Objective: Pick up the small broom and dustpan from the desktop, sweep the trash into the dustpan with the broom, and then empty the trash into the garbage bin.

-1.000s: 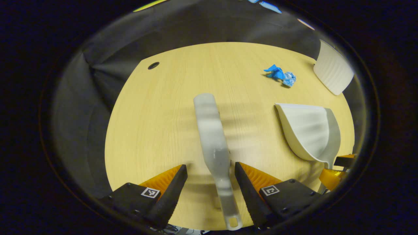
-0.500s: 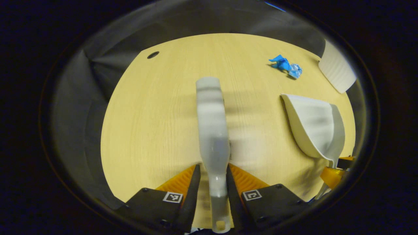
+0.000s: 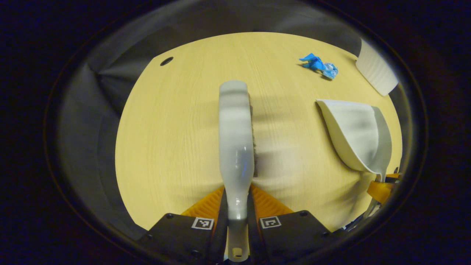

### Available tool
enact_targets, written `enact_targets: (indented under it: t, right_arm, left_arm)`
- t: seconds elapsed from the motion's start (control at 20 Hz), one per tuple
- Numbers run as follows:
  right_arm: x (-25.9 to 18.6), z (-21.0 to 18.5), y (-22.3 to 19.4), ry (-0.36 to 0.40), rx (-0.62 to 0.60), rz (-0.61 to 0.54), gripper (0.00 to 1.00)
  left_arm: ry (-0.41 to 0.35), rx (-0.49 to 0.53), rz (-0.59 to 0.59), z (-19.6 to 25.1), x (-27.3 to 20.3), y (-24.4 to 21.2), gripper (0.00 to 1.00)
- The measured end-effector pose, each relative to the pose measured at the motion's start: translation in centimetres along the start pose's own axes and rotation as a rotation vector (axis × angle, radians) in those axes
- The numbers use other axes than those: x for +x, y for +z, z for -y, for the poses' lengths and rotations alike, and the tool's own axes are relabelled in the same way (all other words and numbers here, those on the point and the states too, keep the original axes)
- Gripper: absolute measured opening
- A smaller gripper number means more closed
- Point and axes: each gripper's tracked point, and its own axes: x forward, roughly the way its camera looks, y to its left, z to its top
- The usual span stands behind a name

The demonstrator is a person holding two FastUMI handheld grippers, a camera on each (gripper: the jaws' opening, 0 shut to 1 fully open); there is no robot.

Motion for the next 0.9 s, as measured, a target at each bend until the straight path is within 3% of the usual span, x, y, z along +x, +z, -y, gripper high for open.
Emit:
enact_targets:
  t: [0.05, 0.45, 0.5, 0.55, 0.9]
  right_arm:
    - [-0.1, -0.1, 0.0, 0.004, -0.004, -0.008, 0.29]
    - [-0.2, 0.1, 0.0, 0.014, -0.007, -0.007, 0.29]
    - [-0.2, 0.0, 0.0, 0.016, -0.007, -0.008, 0.29]
    - [-0.1, 0.0, 0.1, 0.016, -0.006, -0.008, 0.29]
    - [-0.2, 0.0, 0.0, 0.024, 0.000, -0.012, 0.29]
  left_arm:
    - [-0.001, 0.007, 0.003, 0.0, 0.0, 0.1, 0.31]
    - [-0.020, 0.100, 0.022, 0.1, 0.8, 2.7, 0.34]
    - [-0.021, 0.116, 0.024, 0.1, 0.8, 3.2, 0.29]
    - [-0.021, 0.132, 0.026, 0.0, 0.9, 3.9, 0.34]
    - [-0.054, 0.209, 0.037, 0.9, 1.9, 8.7, 0.32]
